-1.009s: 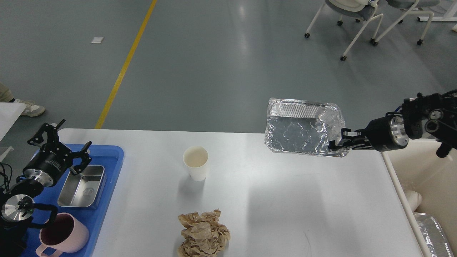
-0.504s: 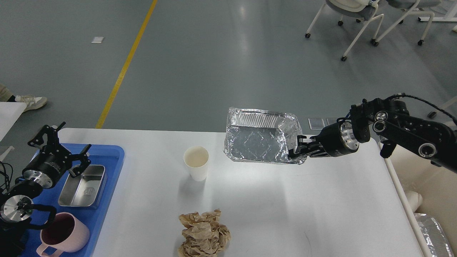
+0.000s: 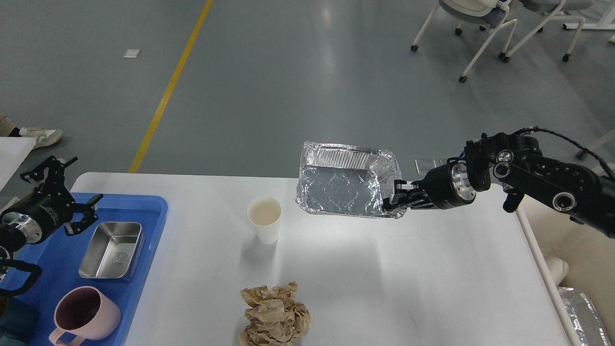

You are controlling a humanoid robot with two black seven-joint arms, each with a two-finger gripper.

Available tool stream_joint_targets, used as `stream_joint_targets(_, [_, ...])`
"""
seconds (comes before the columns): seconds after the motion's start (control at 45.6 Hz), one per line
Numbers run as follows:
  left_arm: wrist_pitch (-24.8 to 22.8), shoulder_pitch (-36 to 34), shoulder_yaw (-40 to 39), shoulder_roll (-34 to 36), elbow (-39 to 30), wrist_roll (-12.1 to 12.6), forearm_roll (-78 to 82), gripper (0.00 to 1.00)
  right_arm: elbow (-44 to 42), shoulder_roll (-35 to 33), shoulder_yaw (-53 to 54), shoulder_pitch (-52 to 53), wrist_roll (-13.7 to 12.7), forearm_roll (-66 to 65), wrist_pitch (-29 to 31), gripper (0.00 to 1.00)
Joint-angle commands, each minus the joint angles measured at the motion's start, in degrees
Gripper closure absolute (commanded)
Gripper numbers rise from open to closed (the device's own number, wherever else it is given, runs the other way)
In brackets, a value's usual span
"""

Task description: Tidy desktop

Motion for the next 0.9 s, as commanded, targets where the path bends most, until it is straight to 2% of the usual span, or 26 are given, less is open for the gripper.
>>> stream_joint_targets(0.0, [4.80, 0.07, 6.56, 10.45, -11.59, 0.41, -0.07, 0.03, -0.01, 0.68, 0.16, 0.09, -0.01, 0.00, -0.21, 1.00])
stream_joint_targets(0.132, [6.66, 0.15, 10.35, 21.18, -21.35, 0.41, -0.07, 0.03, 0.08, 0.77, 0.34, 0.44, -0.01, 0.00, -0.30, 1.00])
stream_joint_targets(0.263, [6.92, 0.33, 13.07, 31.72, -27.86, 0.41, 0.11, 0.03, 0.34, 0.68, 0.43, 0.52, -0.01, 0.09, -0.30, 1.00])
stream_joint_targets(0.57, [5.78, 0.42, 17.47, 52.56, -35.52, -0.47, 0.46, 0.03, 0.78, 0.50, 0.43, 1.58, -0.01, 0.18, -0.30, 1.00])
stream_joint_targets(0.724, [5.78, 0.42, 17.74, 53.36, -35.52, -0.64, 0.37, 0.03, 0.96, 0.50, 1.22, 1.76, -0.01, 0.18, -0.39, 1.00])
stream_joint_targets(0.877, [7.45, 0.59, 18.97, 47.92, -31.13, -0.55, 0.28, 0.03, 0.96, 0.50, 1.31, 1.76, -0.01, 0.18, -0.39, 1.00])
